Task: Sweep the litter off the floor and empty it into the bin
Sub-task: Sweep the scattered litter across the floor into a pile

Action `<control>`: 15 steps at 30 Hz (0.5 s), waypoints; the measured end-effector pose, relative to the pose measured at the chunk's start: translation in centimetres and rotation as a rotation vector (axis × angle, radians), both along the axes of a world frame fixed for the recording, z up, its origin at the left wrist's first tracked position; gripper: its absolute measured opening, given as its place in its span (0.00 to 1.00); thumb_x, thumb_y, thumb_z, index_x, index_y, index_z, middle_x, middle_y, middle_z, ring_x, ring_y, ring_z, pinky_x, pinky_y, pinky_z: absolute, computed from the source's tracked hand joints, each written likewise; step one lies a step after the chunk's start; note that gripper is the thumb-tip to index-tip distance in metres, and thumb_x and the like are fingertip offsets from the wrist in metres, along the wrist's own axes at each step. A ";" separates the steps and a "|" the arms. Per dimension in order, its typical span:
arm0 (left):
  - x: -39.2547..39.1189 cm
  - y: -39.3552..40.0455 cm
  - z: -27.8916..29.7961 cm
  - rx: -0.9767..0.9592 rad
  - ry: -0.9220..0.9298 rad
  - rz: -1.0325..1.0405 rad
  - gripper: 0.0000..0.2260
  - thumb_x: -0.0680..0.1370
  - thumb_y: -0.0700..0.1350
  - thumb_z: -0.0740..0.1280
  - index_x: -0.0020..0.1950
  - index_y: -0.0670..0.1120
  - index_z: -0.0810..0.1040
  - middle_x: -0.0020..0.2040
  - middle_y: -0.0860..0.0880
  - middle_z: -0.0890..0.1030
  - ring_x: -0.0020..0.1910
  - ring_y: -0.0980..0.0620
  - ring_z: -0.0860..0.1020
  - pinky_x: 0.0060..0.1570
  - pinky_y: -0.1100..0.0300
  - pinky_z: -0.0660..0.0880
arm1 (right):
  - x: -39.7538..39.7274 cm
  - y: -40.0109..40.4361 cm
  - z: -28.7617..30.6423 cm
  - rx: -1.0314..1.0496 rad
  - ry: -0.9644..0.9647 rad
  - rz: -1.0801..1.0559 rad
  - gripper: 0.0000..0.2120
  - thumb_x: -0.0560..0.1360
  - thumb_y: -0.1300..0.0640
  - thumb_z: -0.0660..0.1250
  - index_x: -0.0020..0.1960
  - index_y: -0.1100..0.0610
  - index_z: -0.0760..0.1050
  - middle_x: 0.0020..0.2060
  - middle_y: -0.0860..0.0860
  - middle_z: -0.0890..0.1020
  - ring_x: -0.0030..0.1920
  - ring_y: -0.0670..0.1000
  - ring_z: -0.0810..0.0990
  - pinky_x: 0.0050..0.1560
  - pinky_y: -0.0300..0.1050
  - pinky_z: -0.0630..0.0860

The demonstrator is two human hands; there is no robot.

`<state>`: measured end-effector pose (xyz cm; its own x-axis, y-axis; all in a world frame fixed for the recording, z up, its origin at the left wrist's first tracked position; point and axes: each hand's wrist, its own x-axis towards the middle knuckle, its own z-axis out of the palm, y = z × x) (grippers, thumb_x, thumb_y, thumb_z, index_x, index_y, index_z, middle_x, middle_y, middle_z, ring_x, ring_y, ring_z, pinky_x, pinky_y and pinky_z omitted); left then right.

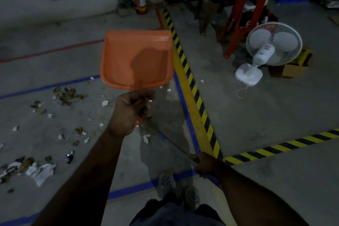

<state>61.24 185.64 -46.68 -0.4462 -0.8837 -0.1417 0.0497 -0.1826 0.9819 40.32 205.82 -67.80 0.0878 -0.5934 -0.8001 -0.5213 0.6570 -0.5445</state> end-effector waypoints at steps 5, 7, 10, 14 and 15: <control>0.7 -3.3 0.4 -0.069 -0.045 0.018 0.13 0.81 0.29 0.59 0.57 0.37 0.81 0.46 0.46 0.84 0.25 0.56 0.73 0.23 0.68 0.66 | -1.4 -4.5 0.3 -0.121 -0.056 -0.069 0.37 0.76 0.68 0.67 0.79 0.51 0.57 0.71 0.63 0.70 0.42 0.61 0.83 0.42 0.56 0.80; 0.7 -4.5 0.2 -0.091 -0.040 0.008 0.13 0.81 0.30 0.59 0.58 0.38 0.81 0.46 0.46 0.84 0.26 0.55 0.73 0.26 0.65 0.68 | -2.8 -5.9 0.8 -0.163 -0.034 -0.160 0.36 0.75 0.71 0.66 0.78 0.55 0.58 0.63 0.64 0.77 0.32 0.47 0.82 0.35 0.49 0.80; 0.2 -6.2 0.0 -0.094 -0.039 0.006 0.13 0.81 0.30 0.59 0.57 0.38 0.81 0.45 0.46 0.84 0.26 0.55 0.72 0.27 0.63 0.68 | -5.8 -7.4 2.2 -0.197 0.027 -0.313 0.34 0.74 0.76 0.62 0.77 0.62 0.58 0.41 0.56 0.80 0.26 0.46 0.78 0.27 0.41 0.73; -1.3 -9.2 0.0 -0.088 -0.035 0.018 0.12 0.81 0.30 0.60 0.57 0.37 0.81 0.46 0.45 0.83 0.26 0.54 0.72 0.27 0.63 0.70 | -12.5 -9.7 2.0 -0.185 0.132 -0.419 0.31 0.75 0.71 0.66 0.76 0.61 0.63 0.41 0.64 0.80 0.34 0.58 0.77 0.35 0.50 0.72; -1.7 -10.1 -0.1 -0.092 -0.036 0.027 0.12 0.81 0.31 0.60 0.56 0.39 0.82 0.46 0.45 0.83 0.26 0.54 0.72 0.26 0.62 0.69 | -14.4 -10.5 1.6 -0.159 0.159 -0.452 0.31 0.75 0.69 0.67 0.76 0.62 0.63 0.42 0.64 0.80 0.36 0.59 0.78 0.37 0.52 0.73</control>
